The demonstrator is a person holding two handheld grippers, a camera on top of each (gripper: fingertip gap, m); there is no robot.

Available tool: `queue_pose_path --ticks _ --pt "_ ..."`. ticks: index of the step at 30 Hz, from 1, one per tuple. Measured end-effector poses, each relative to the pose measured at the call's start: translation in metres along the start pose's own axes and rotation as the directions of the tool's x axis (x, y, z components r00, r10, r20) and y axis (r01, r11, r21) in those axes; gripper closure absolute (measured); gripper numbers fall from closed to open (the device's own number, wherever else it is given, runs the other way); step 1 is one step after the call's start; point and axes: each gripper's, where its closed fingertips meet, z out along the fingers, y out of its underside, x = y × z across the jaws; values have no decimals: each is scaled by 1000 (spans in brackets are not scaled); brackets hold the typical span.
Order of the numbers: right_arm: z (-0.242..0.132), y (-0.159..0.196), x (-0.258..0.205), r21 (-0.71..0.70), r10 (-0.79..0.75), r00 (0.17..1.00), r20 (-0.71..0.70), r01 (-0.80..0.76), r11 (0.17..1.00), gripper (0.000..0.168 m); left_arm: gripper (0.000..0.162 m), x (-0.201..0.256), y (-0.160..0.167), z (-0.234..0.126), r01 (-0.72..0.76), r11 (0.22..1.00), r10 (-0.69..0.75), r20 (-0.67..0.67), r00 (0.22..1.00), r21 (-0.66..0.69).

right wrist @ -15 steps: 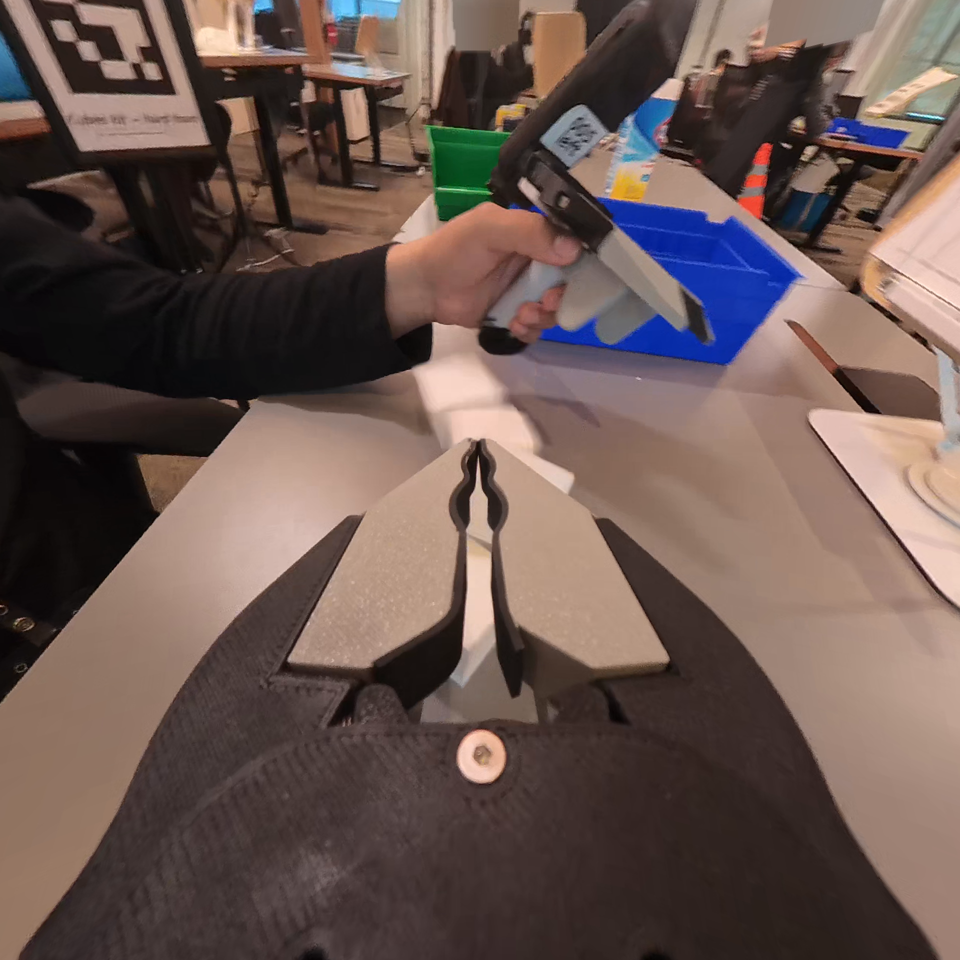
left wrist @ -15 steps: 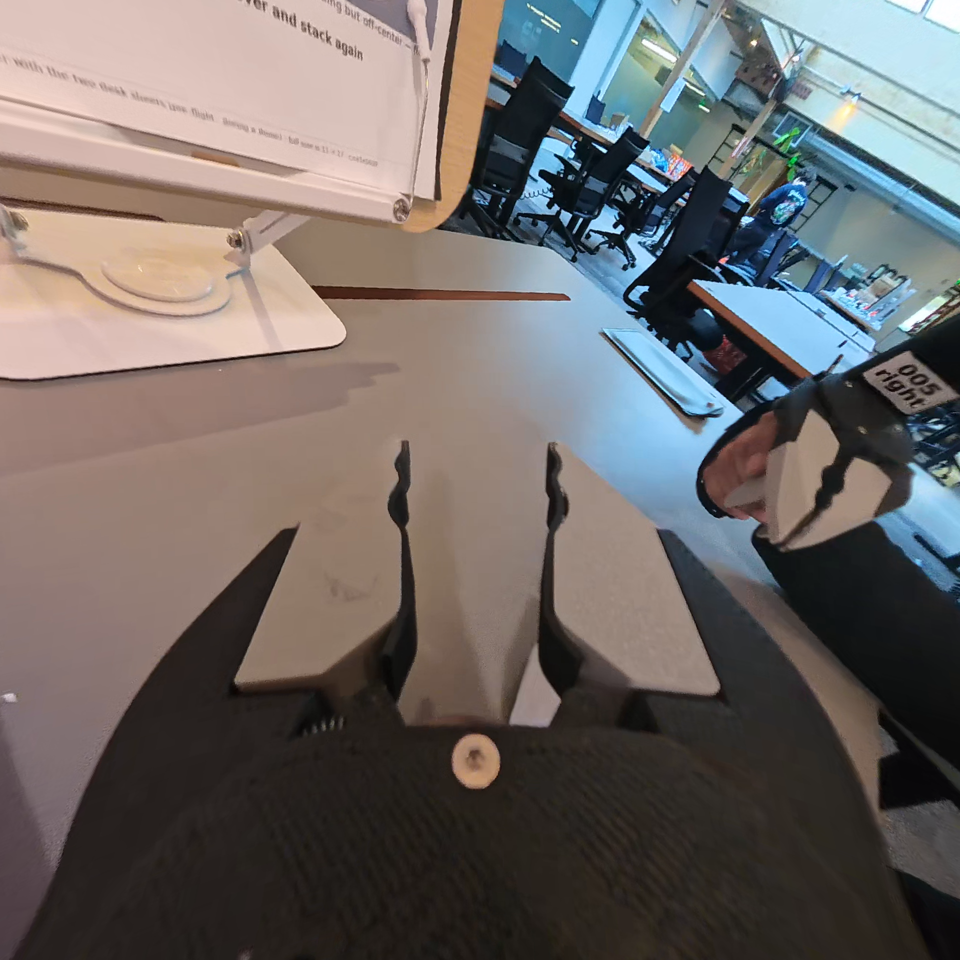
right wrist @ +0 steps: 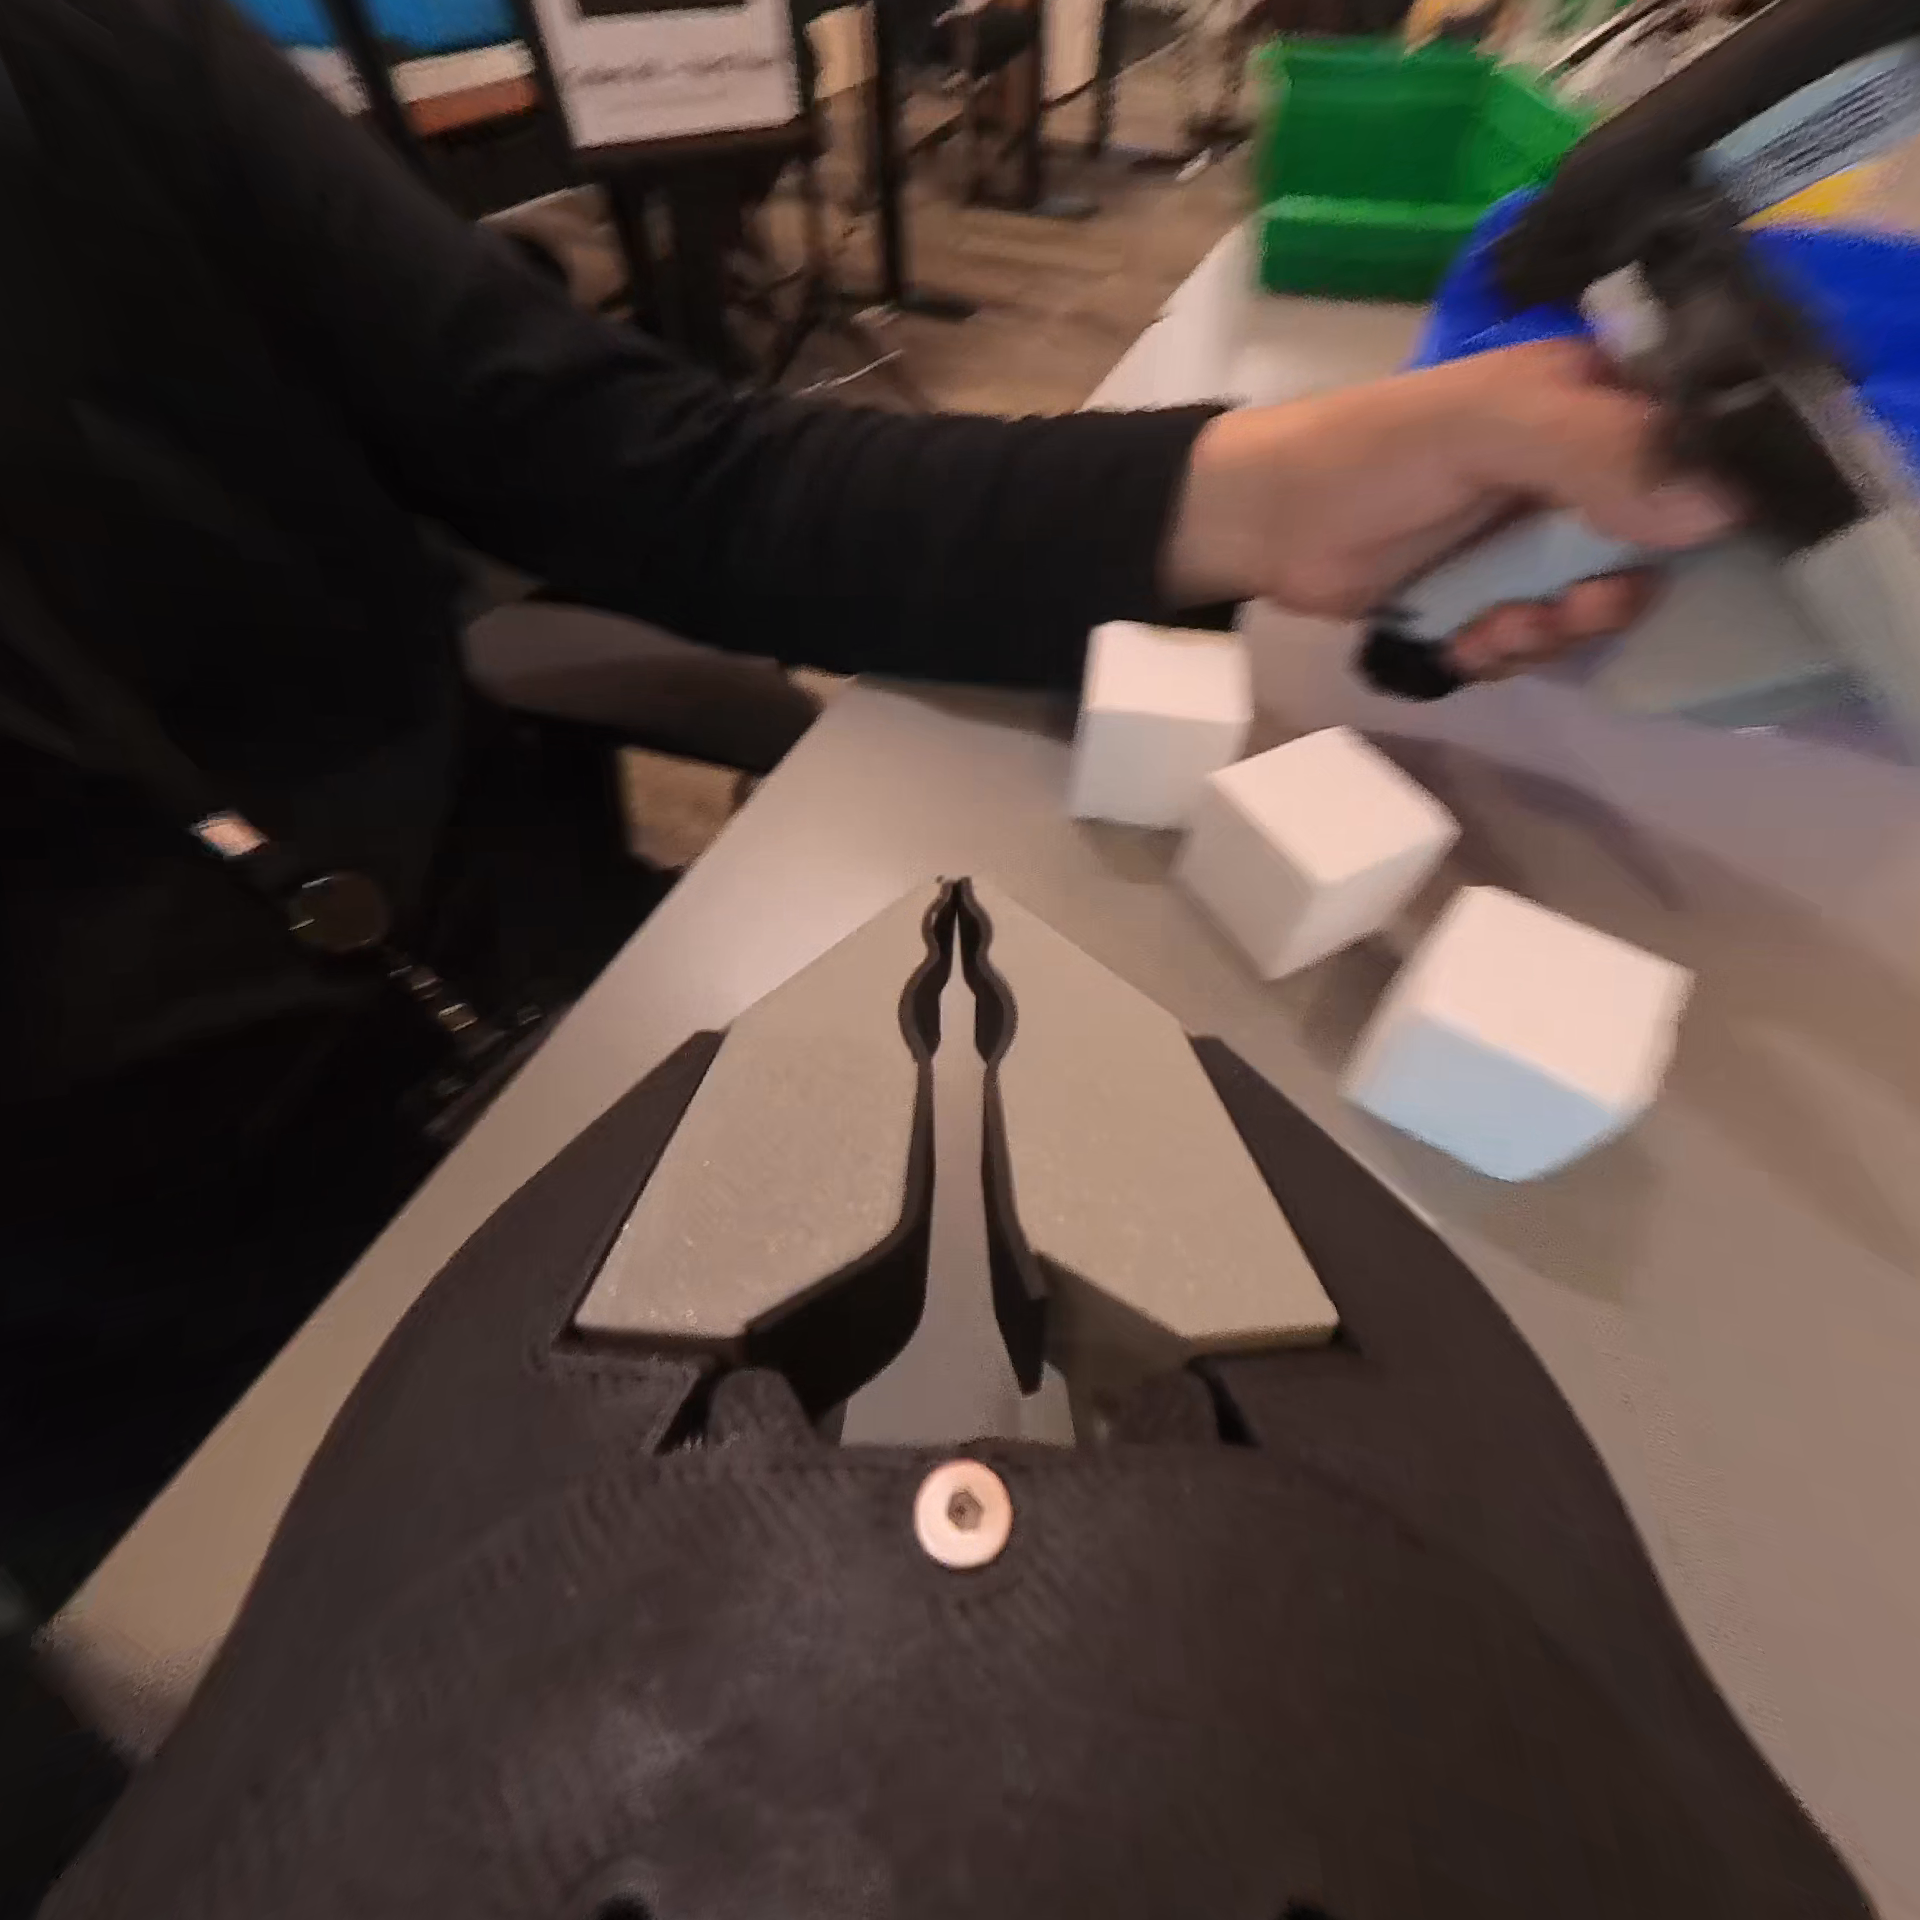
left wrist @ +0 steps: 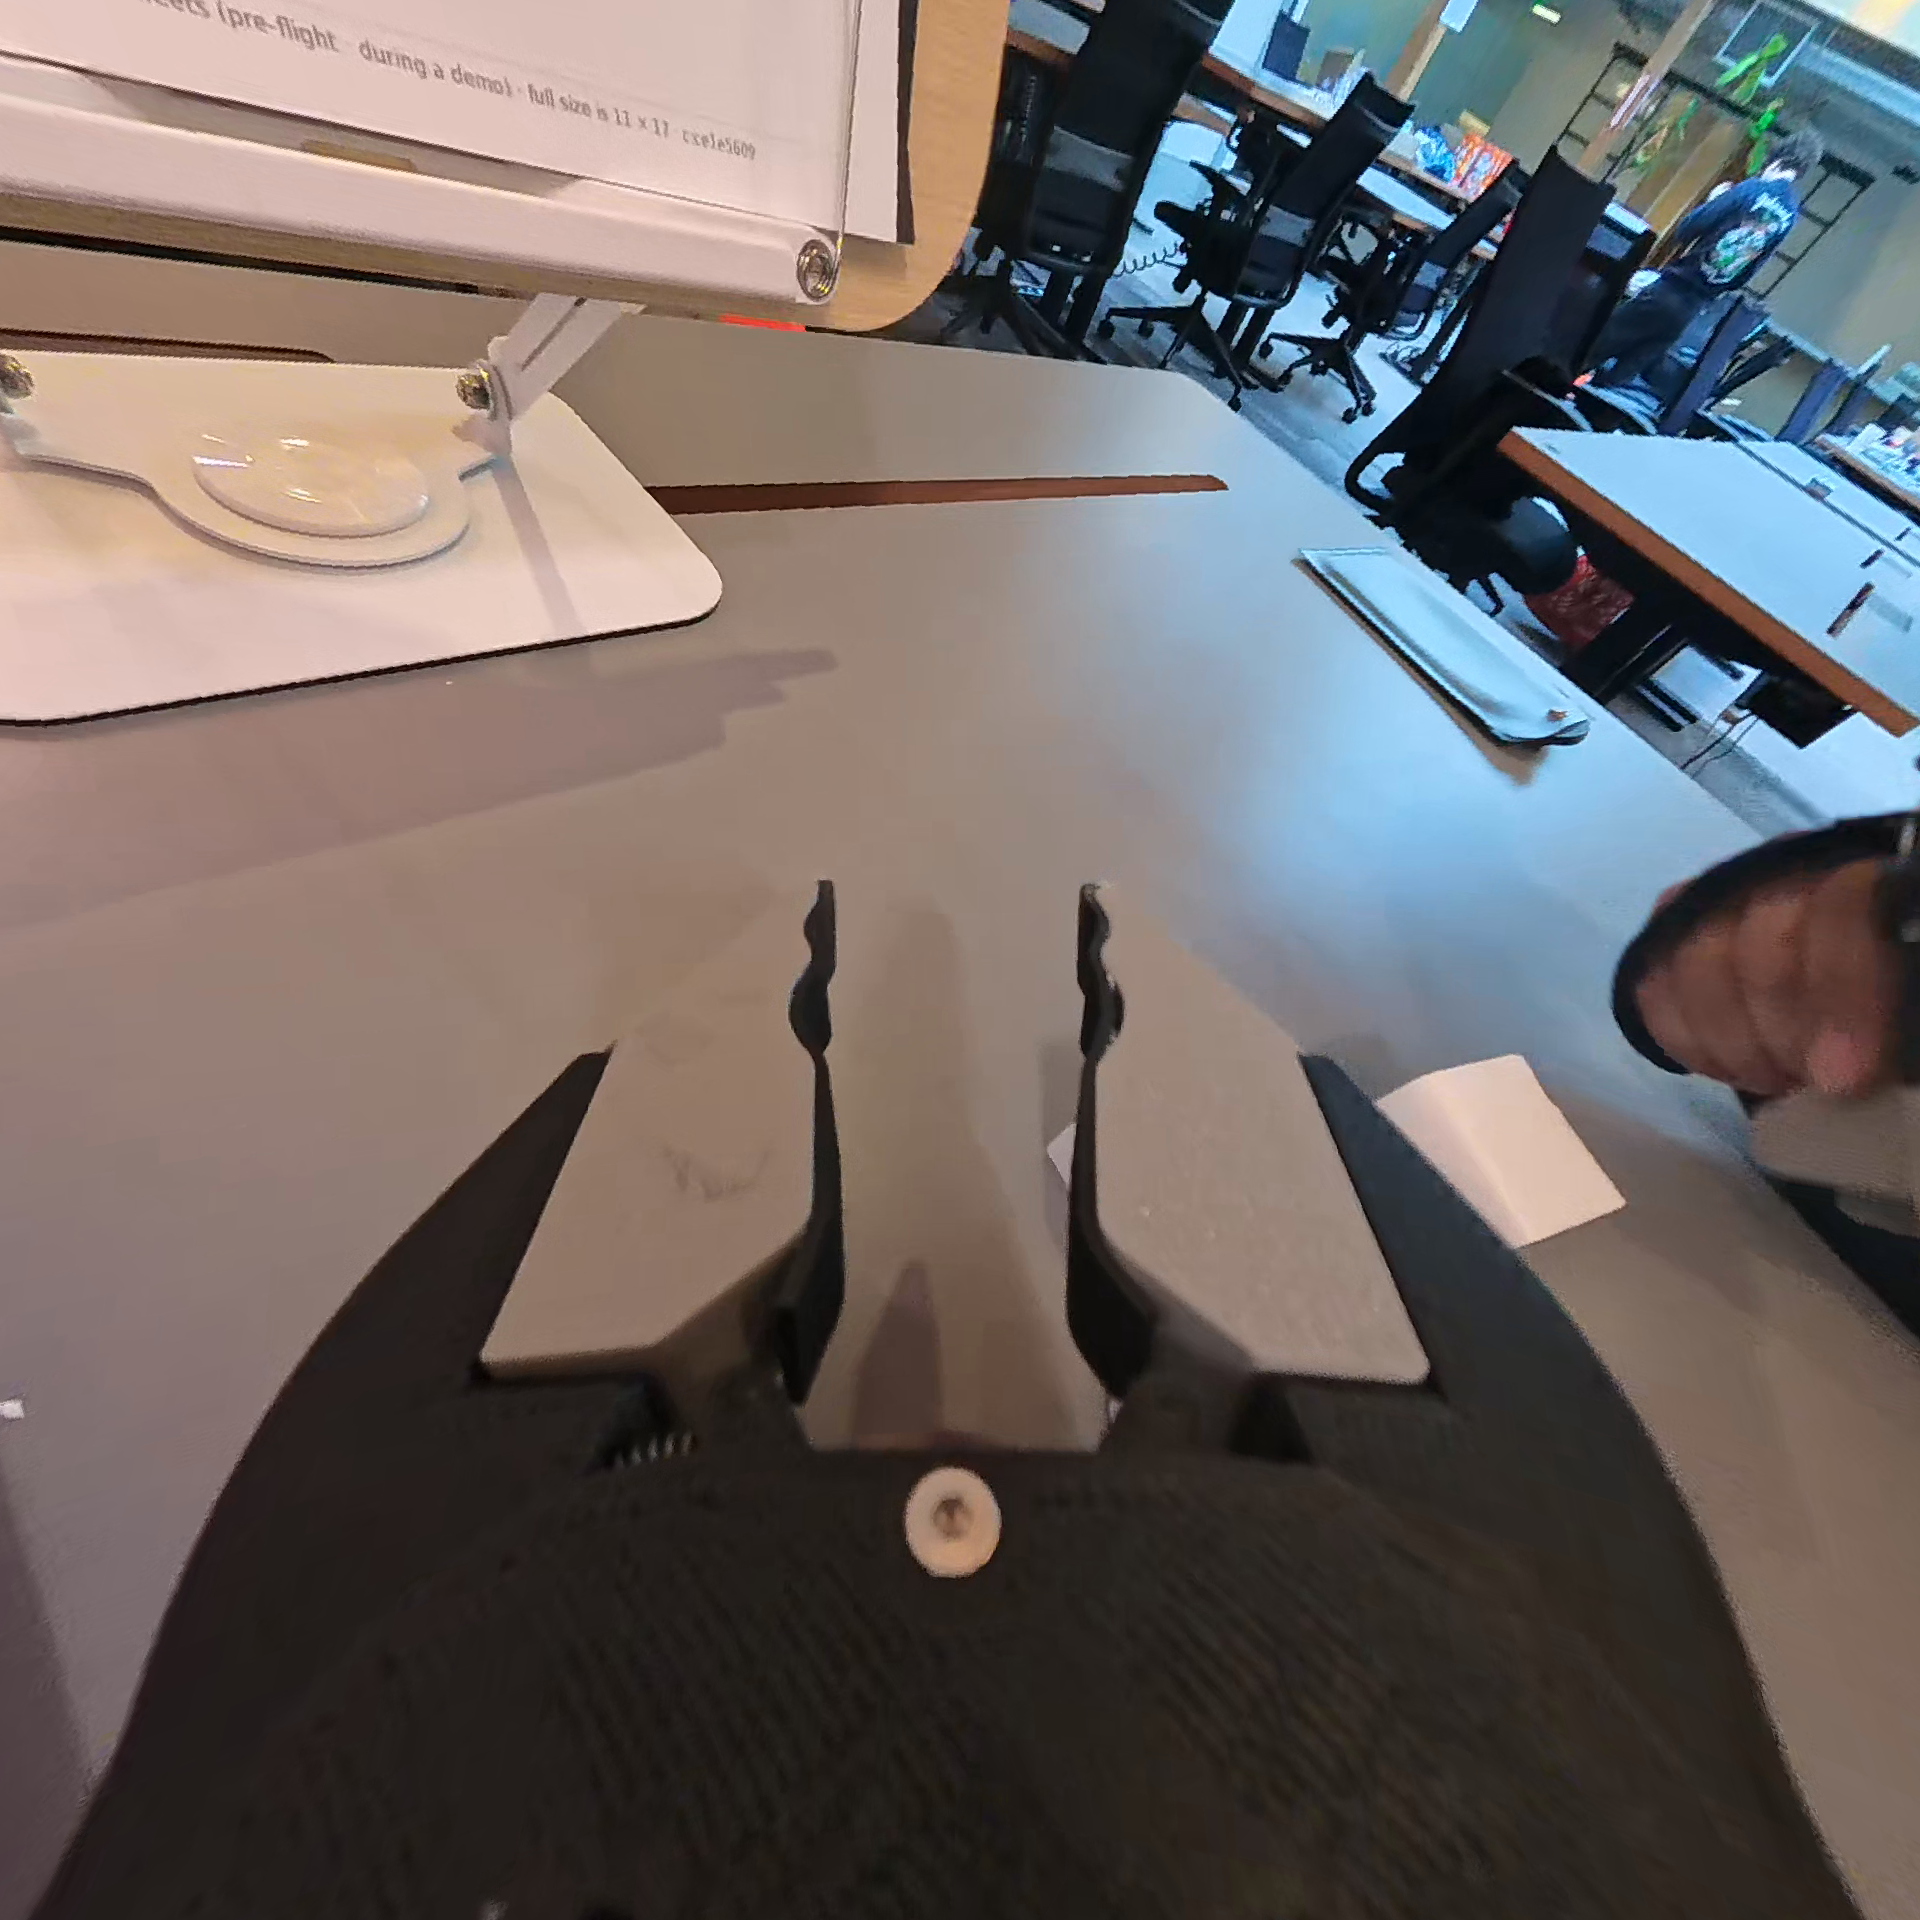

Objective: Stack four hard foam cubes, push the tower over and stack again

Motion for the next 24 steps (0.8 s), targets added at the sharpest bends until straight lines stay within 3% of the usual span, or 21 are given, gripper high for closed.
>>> queue_pose_path --ticks 2,4,6,8,10,12,24 --pt "10 16 -20 -92 46 992 114 -36 995 168 117 0 -1 -1 -10 1000 10 8 1000 1" --pt "18 36 -18 -201 60 994 92 -40 979 168 118 1 -2 -2 -13 1000 13 9 1000 6" --pt "23 53 -1 -280 60 998 0 -58 958 168 118 1 -3 -3 -13 1000 13 9 1000 11" --pt "14 66 47 -351 1 964 -265 -98 931 168 117 0 -4 -4 -13 1000 13 9 1000 13" --pt "-8 70 88 -337 -15 869 -495 -176 925 168 117 1 -5 -4 -10 1000 10 5 1000 17" --pt "-27 68 109 -275 13 791 -611 -227 934 168 117 1 -5 -5 -9 1000 9 -1 1000 21" --pt "-72 72 145 -66 101 570 -815 -265 962 161 117 3 -2 -2 -14 1000 14 0 1000 9"
